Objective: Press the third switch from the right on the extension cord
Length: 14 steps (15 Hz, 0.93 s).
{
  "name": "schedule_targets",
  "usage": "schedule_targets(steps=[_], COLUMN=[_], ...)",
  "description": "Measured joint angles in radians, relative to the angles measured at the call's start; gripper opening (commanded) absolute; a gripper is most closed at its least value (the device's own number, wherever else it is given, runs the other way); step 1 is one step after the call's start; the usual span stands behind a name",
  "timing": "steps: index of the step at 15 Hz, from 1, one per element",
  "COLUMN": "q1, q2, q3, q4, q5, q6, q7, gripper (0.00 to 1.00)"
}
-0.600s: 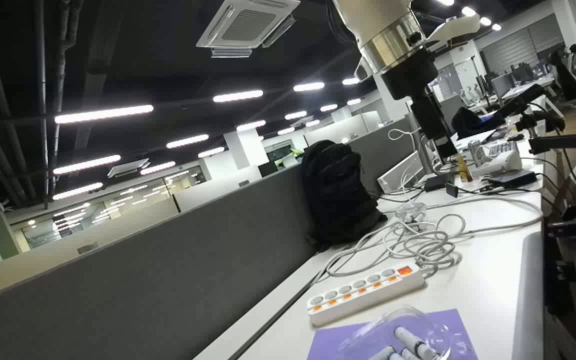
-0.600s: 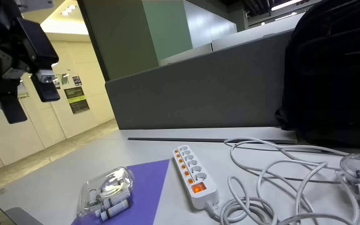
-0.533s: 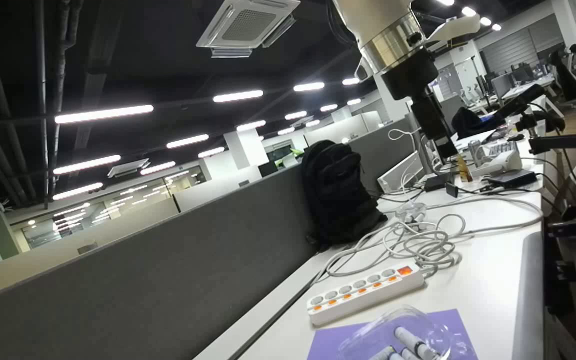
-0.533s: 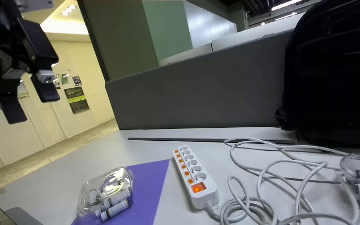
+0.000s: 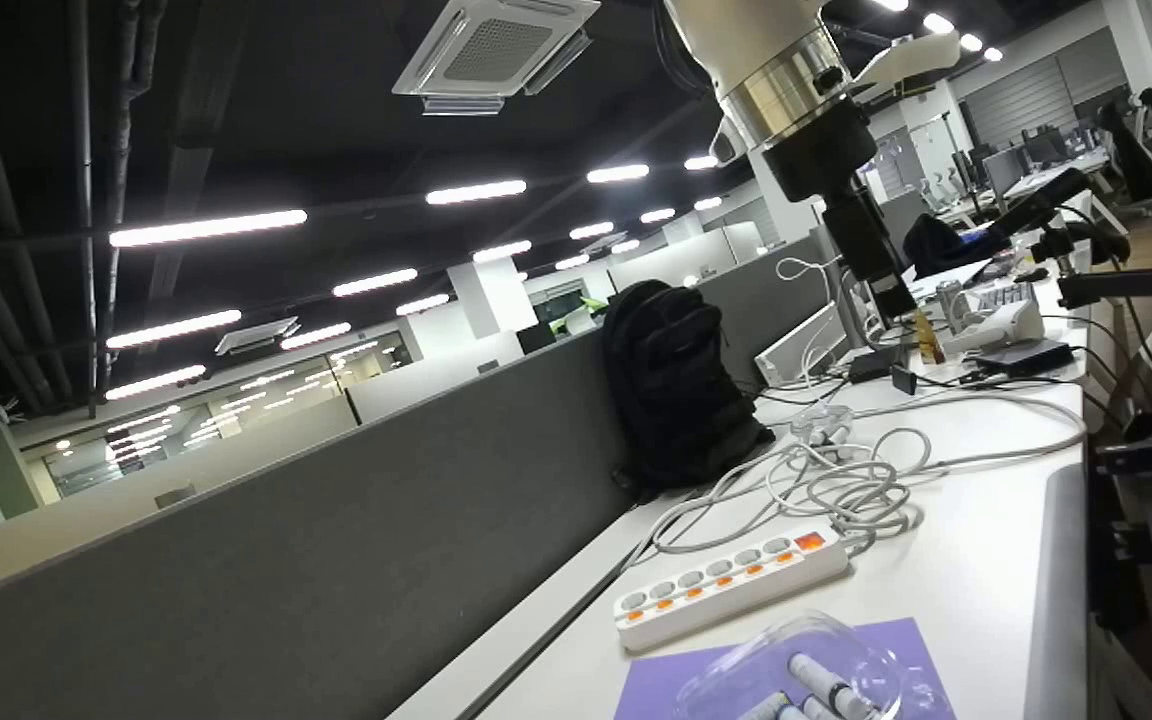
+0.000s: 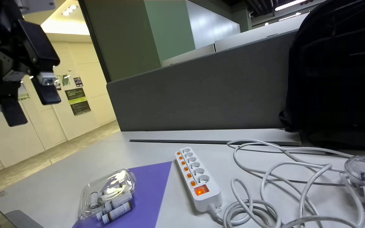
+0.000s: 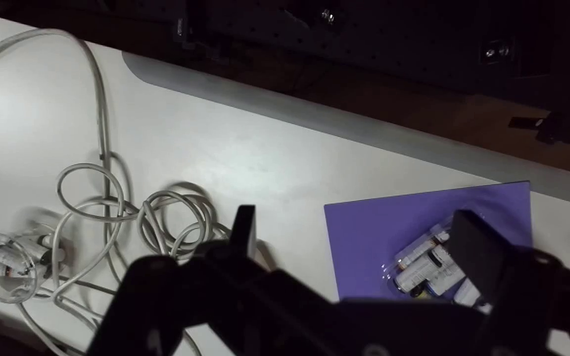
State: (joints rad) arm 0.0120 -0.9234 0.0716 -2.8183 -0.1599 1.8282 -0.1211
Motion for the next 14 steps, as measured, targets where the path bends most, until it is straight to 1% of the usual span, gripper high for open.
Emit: schedule_targets(steps=[5, 7, 10, 14], q1=[0.0, -0.002, -0.038, -0.115], q2=[0.001, 0.008, 0.048, 0.155], q3=[-0.003, -0.024, -0.068, -0.115], q4=[0.0, 0.001, 0.004, 0.016], q5=[0.0, -0.007, -0.048, -0.107], q6=[0.001, 0.026, 0.123, 0.31], q7=[-0.001, -0.001, 0.0, 0.0], gripper=[1.0, 1.0, 1.0, 1.0])
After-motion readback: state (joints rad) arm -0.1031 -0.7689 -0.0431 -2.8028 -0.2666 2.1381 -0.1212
